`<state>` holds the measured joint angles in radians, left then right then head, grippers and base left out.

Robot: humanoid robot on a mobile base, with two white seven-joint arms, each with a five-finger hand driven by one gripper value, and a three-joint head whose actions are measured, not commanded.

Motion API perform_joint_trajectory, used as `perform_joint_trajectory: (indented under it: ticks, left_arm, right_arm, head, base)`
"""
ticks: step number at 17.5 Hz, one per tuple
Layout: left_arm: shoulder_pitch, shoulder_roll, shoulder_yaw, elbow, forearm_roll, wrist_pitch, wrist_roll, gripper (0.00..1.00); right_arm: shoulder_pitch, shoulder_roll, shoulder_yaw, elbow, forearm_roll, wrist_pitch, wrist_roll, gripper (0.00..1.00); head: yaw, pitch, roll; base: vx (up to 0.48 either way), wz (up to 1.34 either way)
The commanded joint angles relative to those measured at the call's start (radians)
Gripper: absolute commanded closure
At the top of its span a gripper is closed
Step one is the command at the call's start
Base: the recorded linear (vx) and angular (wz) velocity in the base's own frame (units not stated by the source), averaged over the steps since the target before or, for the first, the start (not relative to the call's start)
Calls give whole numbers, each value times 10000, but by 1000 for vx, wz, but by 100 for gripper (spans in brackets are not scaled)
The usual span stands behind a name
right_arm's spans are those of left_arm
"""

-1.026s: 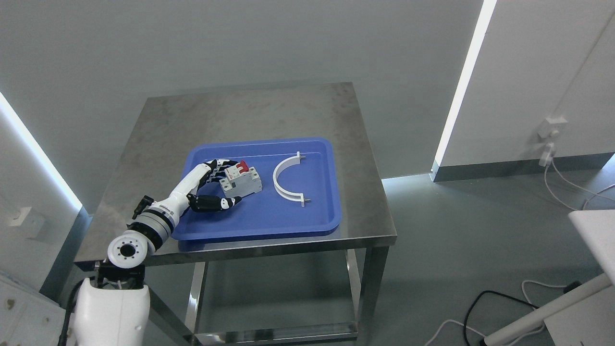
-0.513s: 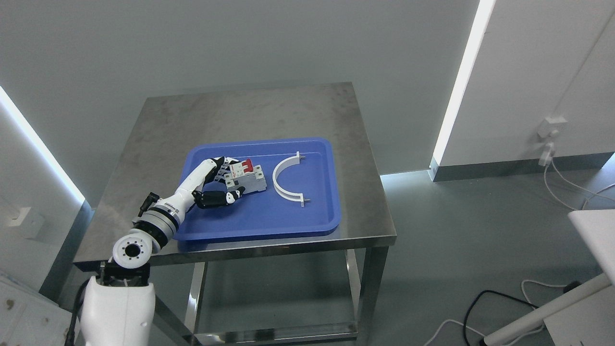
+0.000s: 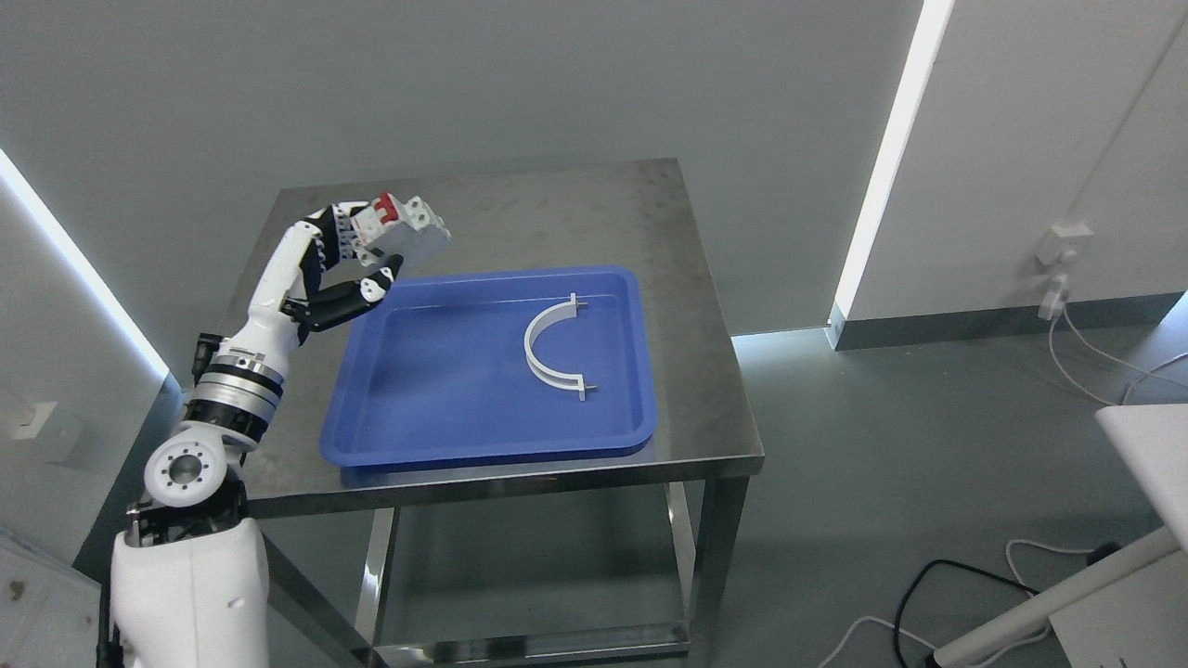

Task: Place circuit breaker on shelf
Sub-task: 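Lift the circuit breaker out of the blue tray with the left hand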

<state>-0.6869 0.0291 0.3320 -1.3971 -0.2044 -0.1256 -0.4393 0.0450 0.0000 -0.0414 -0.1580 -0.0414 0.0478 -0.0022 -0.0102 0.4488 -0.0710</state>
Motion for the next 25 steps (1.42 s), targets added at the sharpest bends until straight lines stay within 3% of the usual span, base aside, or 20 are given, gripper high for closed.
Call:
perform_joint_trajectory:
  ticks: [1, 5, 11, 25]
  left_arm:
    - [593, -117, 1590, -1351, 1338, -1747, 328, 90]
    - [1237, -117, 1160, -1966, 2226, -2211, 312, 90]
    - [2541, -117, 287, -2595, 2320, -2824, 282, 89]
    - [2941, -117, -99, -3041, 2320, -3177, 297, 89]
  right_arm:
    - [-5, -175, 0, 0, 0, -3, -8, 0]
    - [-5, -175, 0, 0, 0, -3, -8, 0]
    - [-5, -175, 0, 0, 0, -3, -8, 0]
    - [10, -175, 0, 0, 0, -3, -8, 0]
  head:
    - [0, 0, 0]
    - [0, 0, 0]
    - [0, 0, 0]
    - [0, 0, 0]
  base:
    - [0, 0]
    - [0, 0]
    - [14, 3]
    - [-75, 18]
